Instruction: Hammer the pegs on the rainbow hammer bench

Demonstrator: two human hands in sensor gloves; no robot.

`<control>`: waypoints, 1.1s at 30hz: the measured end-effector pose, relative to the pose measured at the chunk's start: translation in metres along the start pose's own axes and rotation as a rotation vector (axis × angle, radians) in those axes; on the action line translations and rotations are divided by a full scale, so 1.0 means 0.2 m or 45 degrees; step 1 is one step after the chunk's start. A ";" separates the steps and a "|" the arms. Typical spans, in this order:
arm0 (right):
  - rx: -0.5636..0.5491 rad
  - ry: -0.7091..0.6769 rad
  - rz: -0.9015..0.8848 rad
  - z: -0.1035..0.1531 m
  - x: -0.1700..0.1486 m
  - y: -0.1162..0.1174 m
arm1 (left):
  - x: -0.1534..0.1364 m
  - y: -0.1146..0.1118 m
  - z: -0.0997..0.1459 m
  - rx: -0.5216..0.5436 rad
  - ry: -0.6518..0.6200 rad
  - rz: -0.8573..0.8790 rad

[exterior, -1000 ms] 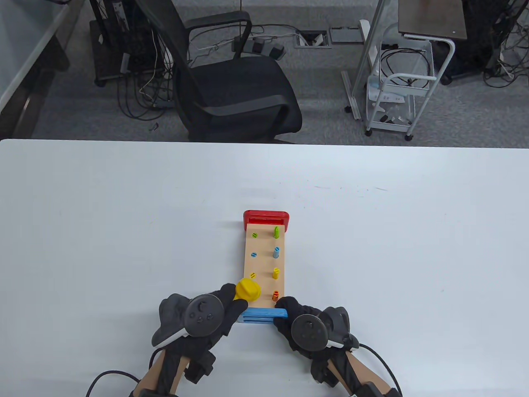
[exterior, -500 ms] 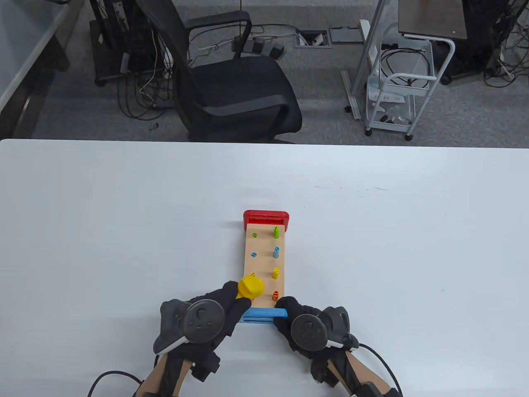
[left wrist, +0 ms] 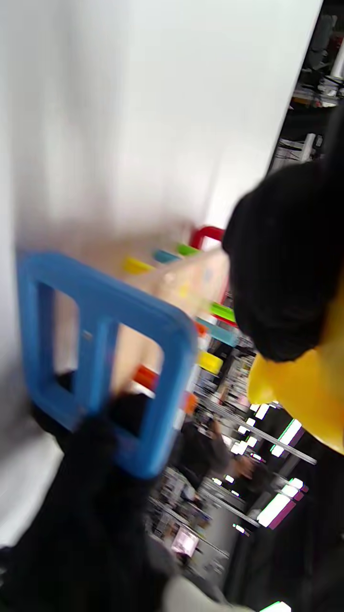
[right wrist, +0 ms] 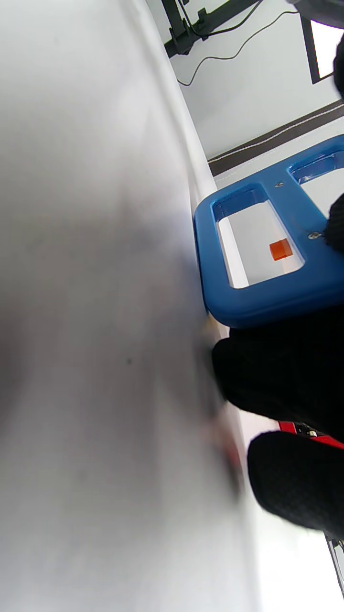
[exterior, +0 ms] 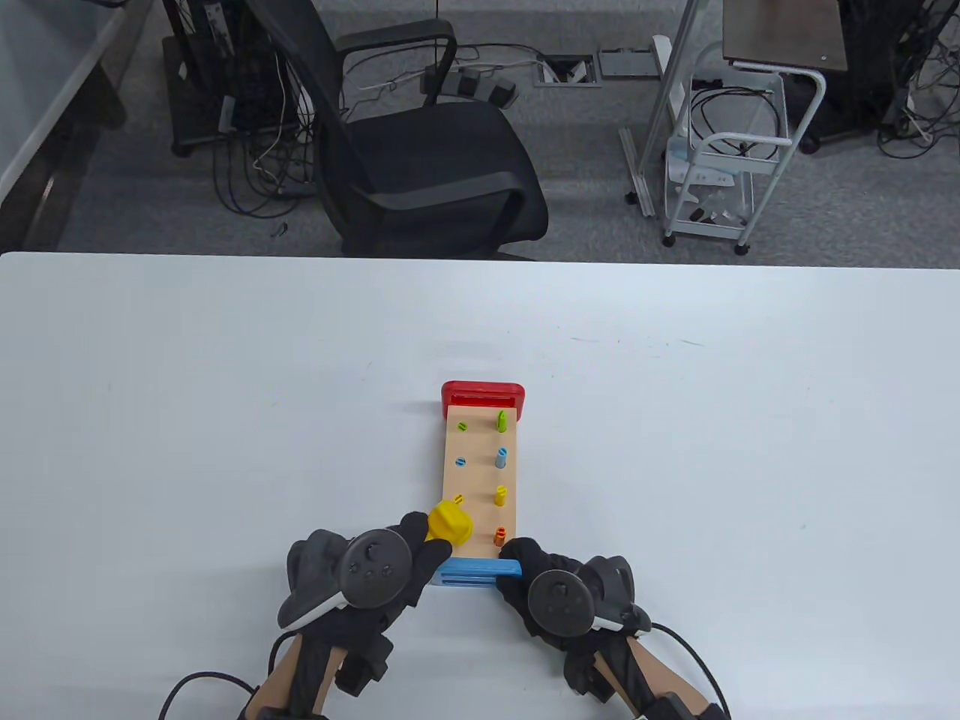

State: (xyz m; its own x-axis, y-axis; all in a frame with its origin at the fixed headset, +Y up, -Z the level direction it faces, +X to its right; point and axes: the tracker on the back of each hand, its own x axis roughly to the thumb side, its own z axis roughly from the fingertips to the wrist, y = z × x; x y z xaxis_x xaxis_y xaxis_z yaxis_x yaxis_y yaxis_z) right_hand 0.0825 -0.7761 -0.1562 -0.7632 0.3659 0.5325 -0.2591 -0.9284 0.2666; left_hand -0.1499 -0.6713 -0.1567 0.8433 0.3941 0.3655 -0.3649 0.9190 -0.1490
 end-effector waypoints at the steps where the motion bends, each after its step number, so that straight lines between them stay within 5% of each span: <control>1: 0.000 0.000 -0.002 0.00 0.00 0.00 | 0.00 -0.01 0.00 0.062 -0.024 0.040; 3: 0.002 0.001 -0.001 0.00 0.00 0.00 | -0.02 -0.05 -0.02 0.008 0.006 0.021; 5: 0.000 0.001 0.001 0.00 0.00 0.00 | -0.04 -0.12 -0.06 -0.315 0.128 -0.187; 7: 0.002 0.001 0.003 0.00 0.00 0.00 | -0.04 -0.08 -0.04 -0.094 0.076 -0.051; 12: 0.004 0.000 0.001 0.00 0.00 0.00 | 0.00 0.02 0.01 0.061 -0.048 0.131; 14: 0.004 -0.001 -0.001 0.00 0.00 0.00 | -0.02 -0.06 -0.03 -0.068 0.017 -0.019; 16: 0.003 -0.002 -0.003 0.00 0.00 0.00 | -0.05 -0.11 -0.05 -0.340 0.163 -0.347; 18: 0.004 -0.002 -0.004 0.00 0.00 0.00 | -0.03 -0.08 -0.05 -0.098 0.076 -0.124; 22: 0.004 0.000 -0.002 0.00 0.00 0.00 | -0.02 -0.03 -0.02 -0.001 0.012 -0.026; 23: 0.004 -0.001 -0.001 0.00 0.00 0.00 | -0.03 -0.06 -0.03 -0.023 0.028 -0.063; 25: 0.004 -0.002 -0.003 0.00 0.00 0.00 | -0.06 -0.14 -0.08 -0.283 0.143 -0.252; 31: 0.003 -0.002 -0.001 0.00 0.00 0.00 | -0.03 -0.05 -0.03 -0.007 0.035 -0.067; 33: 0.002 -0.002 0.000 0.00 0.00 0.00 | -0.02 -0.09 -0.04 -0.045 0.056 -0.117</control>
State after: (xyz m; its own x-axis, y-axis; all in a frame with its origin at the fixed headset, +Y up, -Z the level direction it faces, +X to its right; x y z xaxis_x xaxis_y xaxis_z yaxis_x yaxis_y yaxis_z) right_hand 0.0829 -0.7766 -0.1564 -0.7621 0.3663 0.5339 -0.2582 -0.9281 0.2683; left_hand -0.1438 -0.6896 -0.1640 0.8894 0.3072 0.3384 -0.2717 0.9508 -0.1491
